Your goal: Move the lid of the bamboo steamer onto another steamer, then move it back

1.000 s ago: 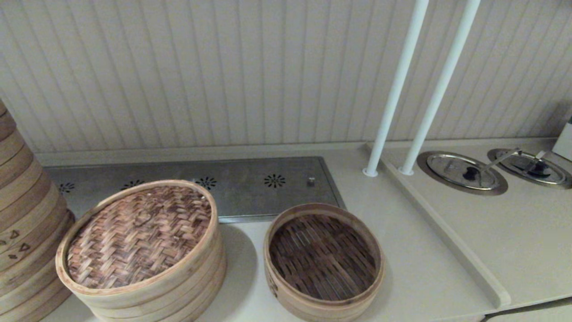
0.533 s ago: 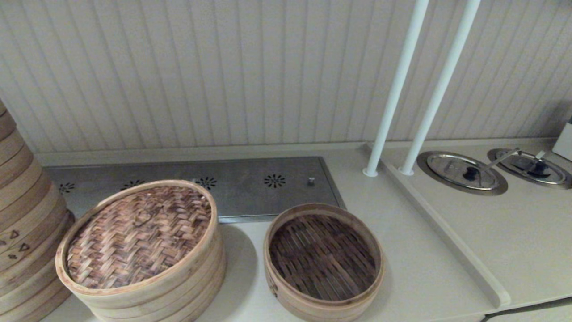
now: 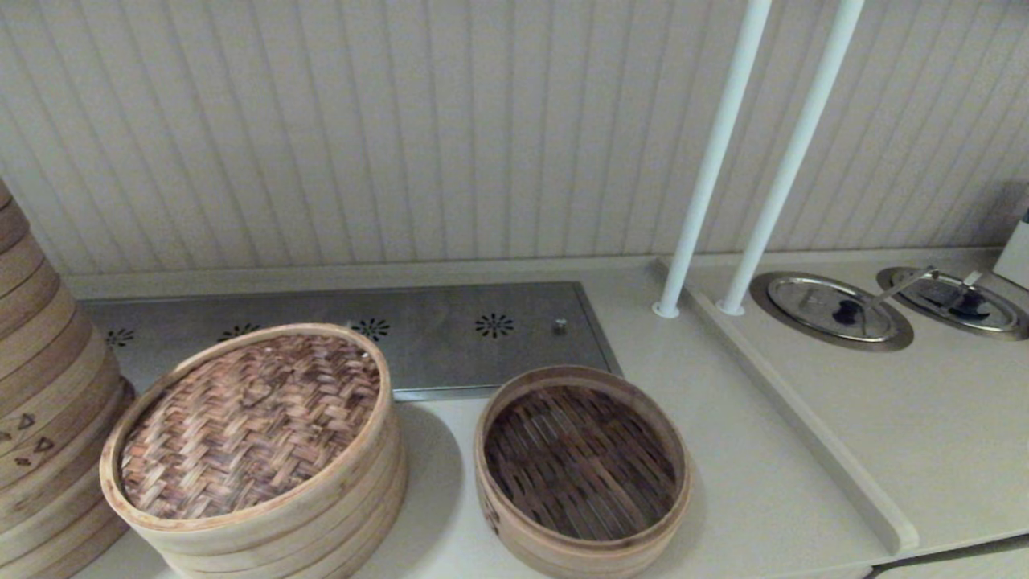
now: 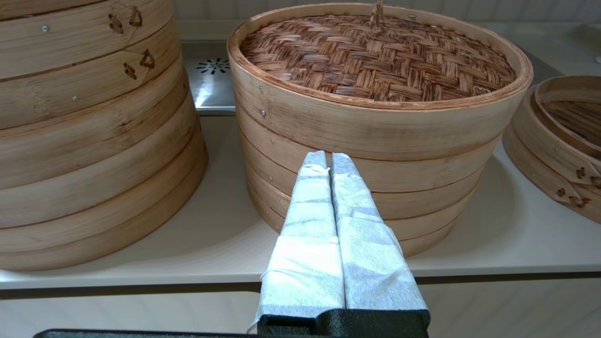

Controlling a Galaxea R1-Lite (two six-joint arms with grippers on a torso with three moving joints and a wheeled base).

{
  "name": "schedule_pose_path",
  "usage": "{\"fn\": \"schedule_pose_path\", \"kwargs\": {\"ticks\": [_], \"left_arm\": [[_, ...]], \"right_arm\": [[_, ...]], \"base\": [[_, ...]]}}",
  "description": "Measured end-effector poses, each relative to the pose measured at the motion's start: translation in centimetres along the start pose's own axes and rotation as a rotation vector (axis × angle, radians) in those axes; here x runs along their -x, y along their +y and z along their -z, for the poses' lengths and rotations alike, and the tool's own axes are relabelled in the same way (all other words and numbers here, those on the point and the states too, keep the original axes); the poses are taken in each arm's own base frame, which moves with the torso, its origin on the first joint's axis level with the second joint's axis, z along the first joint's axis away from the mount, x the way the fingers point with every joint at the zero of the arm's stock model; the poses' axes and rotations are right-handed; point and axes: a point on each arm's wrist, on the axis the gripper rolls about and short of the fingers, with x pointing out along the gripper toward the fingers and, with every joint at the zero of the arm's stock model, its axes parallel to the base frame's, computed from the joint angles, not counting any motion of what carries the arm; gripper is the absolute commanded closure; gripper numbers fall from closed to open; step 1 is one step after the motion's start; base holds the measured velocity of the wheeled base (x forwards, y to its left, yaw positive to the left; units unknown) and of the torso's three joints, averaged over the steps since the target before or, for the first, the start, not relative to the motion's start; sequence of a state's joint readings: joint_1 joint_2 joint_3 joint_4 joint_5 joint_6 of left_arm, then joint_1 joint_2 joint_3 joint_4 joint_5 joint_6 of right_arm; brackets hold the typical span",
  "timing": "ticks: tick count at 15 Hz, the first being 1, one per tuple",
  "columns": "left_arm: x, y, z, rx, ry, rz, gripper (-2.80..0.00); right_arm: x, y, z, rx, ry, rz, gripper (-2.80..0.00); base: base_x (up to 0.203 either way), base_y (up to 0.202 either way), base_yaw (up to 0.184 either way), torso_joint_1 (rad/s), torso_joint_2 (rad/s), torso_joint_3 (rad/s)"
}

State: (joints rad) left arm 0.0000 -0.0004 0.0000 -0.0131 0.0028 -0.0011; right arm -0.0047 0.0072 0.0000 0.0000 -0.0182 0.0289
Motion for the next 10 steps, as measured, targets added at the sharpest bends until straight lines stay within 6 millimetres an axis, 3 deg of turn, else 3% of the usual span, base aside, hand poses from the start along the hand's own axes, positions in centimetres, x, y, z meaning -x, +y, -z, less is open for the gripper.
{"fn": "schedule_pose_path", "kwargs": {"ticks": [10], "left_arm": [[0.00, 0.00, 0.01, 0.000, 0.001, 0.000, 0.00]], "right_arm": [[0.00, 0.00, 0.00, -0.001, -0.001, 0.000, 0.00]], "base": [[0.000, 0.000, 0.000, 0.000, 0.00, 0.000]]}}
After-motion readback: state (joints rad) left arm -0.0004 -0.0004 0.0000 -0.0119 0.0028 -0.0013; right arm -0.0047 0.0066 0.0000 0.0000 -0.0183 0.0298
